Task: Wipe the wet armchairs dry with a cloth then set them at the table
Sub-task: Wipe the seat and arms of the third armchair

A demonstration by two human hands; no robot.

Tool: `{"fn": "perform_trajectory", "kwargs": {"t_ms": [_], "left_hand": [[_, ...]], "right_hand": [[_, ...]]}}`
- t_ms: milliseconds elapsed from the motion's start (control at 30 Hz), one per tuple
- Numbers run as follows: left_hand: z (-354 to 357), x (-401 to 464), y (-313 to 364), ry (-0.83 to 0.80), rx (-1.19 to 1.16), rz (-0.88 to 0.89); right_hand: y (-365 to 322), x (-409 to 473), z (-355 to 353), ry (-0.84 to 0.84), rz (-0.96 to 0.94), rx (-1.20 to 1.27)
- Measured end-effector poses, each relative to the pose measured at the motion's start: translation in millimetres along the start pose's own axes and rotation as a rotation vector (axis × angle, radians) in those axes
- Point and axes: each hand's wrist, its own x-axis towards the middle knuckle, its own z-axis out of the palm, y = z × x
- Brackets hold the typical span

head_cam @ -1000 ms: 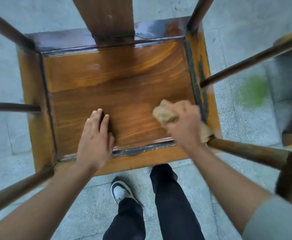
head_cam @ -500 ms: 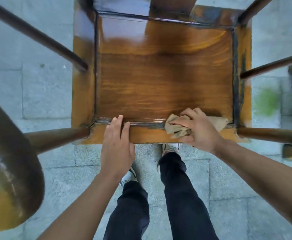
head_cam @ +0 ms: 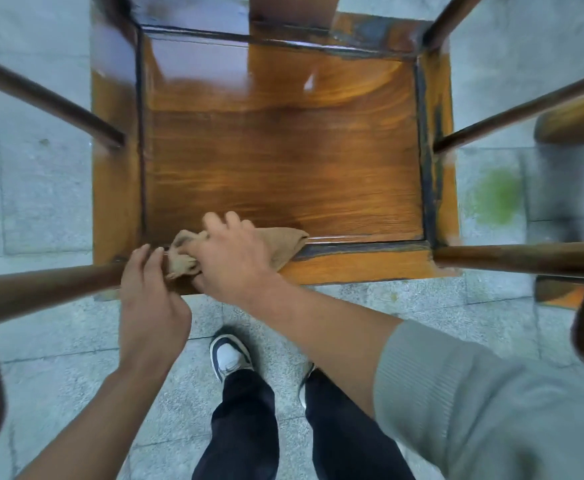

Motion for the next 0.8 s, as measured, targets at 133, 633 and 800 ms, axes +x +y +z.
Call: {"fn": "perform_trajectory", "kwargs": {"t_ms": [133, 633, 800], "left_hand": [[15, 3, 32, -0.052, 0.132, 0.104], [47, 4, 67, -0.093, 0.315, 0.207], [23, -3, 11, -0.07, 0.35, 0.148]], "right_hand": [[99, -70, -25, -0.081, 0.18, 0.018], [196, -86, -41, 0.357, 0.899, 0.185], [107, -36, -17, 0.382, 0.587, 0.152]]}}
